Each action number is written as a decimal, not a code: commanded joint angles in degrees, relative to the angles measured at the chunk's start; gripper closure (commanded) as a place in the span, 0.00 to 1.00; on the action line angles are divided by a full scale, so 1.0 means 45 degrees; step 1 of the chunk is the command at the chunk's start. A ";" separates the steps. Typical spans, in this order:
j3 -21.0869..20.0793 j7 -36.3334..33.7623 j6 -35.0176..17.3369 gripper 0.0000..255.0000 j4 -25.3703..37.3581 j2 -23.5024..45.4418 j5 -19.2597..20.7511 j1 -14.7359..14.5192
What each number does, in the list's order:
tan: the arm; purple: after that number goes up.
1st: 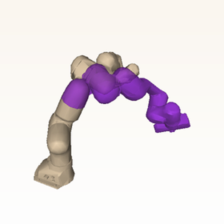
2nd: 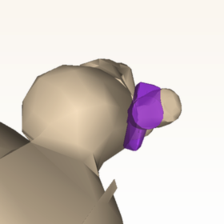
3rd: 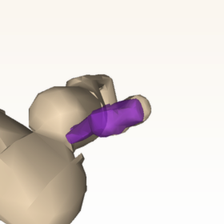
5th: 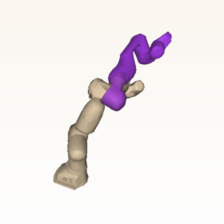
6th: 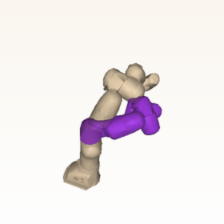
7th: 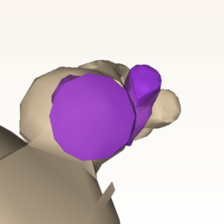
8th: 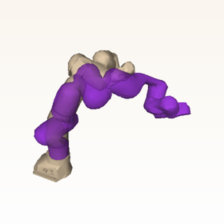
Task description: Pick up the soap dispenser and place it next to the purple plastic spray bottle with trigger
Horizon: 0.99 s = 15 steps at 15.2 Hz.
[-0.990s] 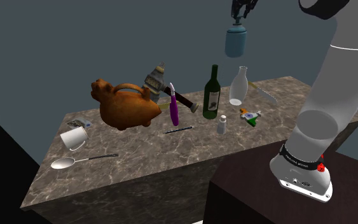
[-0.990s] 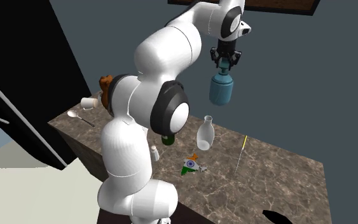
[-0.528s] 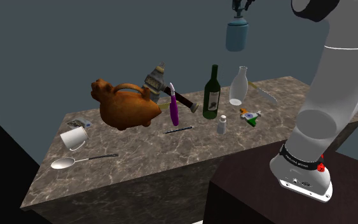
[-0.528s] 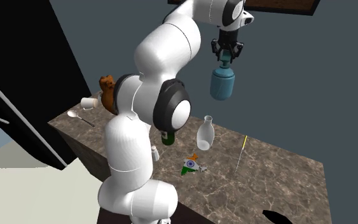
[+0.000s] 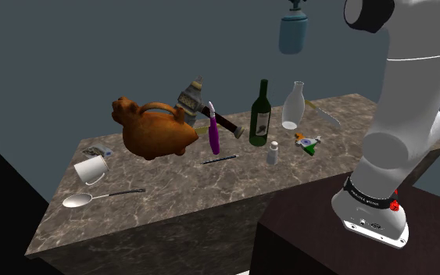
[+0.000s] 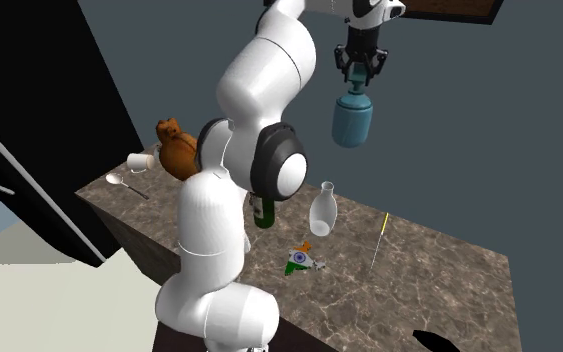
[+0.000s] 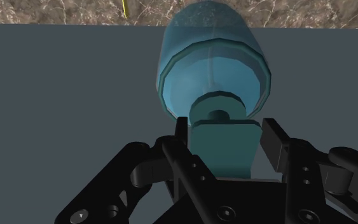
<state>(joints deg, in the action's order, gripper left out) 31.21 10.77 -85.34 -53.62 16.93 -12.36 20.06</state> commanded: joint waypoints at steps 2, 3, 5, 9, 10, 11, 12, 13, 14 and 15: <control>-0.0031 0.0037 0.1195 1.00 0.2138 0.0991 -0.0674 0.0754; -0.0059 0.0031 0.1353 1.00 0.2434 0.1129 -0.0761 0.0879; -0.0013 -0.0533 0.0384 1.00 0.0126 -0.0329 0.0316 -0.0592; -0.0432 -0.1984 -0.0660 1.00 -0.2626 -0.2315 0.1956 -0.2446; -0.0605 -0.2371 -0.0829 1.00 -0.3137 -0.2710 0.2295 -0.2775; -0.0785 -0.2758 -0.0973 1.00 -0.3602 -0.3074 0.2607 -0.3074; -0.0988 -0.3145 -0.1095 1.00 -0.4026 -0.3408 0.2894 -0.3331; -0.1198 -0.3530 -0.1199 1.00 -0.4415 -0.3714 0.3155 -0.3563; -0.1407 -0.3911 -0.1287 1.00 -0.4771 -0.3994 0.3394 -0.3779; -0.1618 -0.4288 -0.1361 1.00 -0.5098 -0.4250 0.3611 -0.3980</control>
<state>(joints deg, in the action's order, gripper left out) 24.96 -6.49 -90.93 -74.78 -0.80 2.65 3.27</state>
